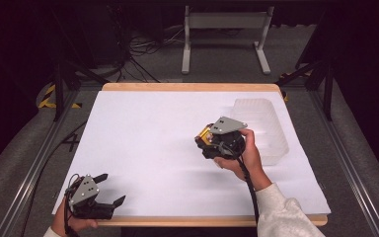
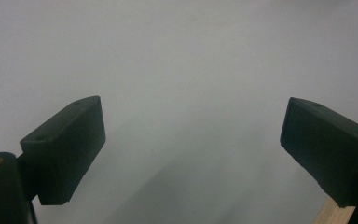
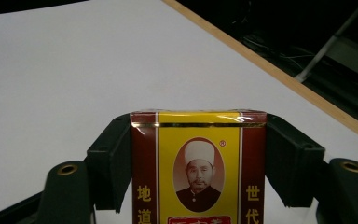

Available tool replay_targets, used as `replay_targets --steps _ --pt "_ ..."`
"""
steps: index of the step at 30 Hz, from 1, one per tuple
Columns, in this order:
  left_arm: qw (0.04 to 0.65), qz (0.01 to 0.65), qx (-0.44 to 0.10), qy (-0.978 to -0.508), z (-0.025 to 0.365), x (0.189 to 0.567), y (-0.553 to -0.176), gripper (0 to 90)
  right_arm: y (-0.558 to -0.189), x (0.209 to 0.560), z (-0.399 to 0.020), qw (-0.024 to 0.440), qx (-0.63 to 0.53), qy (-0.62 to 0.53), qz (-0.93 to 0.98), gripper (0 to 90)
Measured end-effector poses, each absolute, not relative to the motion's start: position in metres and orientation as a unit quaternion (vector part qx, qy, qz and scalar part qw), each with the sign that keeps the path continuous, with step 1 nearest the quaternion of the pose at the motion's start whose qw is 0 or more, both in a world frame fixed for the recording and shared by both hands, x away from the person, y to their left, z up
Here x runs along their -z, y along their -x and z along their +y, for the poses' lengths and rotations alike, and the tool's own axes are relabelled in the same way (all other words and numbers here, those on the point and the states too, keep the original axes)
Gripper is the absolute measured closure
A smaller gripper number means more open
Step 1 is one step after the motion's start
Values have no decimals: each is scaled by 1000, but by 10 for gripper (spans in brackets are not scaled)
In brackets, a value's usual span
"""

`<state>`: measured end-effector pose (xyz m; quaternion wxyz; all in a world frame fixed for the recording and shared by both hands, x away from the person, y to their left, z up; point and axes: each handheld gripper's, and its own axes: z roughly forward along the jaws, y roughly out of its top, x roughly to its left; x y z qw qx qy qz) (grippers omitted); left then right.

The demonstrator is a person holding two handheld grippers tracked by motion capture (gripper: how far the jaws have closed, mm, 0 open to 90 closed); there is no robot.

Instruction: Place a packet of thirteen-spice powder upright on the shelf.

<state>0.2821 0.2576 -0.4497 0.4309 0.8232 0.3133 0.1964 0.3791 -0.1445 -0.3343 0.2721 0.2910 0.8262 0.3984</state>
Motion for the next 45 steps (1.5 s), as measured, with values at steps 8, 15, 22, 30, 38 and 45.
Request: replay_targets --steps 8,15,22,30,38,45 --pt "430 312 -197 -824 258 450 -282 73 -391 332 -166 293 -400 -330 803 329" --pt "430 313 -196 -824 258 450 -282 72 -393 332 -184 305 -400 -356 788 329" --pt "429 312 -196 -825 257 450 -282 72 -395 334 -208 317 -401 -392 765 329" --pt "427 312 -194 -826 257 450 -282 73 -398 335 -226 327 -406 -427 739 329" --pt "426 310 -194 -828 257 451 -282 72 -399 338 -234 344 -402 -439 726 329" --pt "425 309 -195 -828 257 450 -282 72 -389 339 -239 362 -401 -444 715 326"
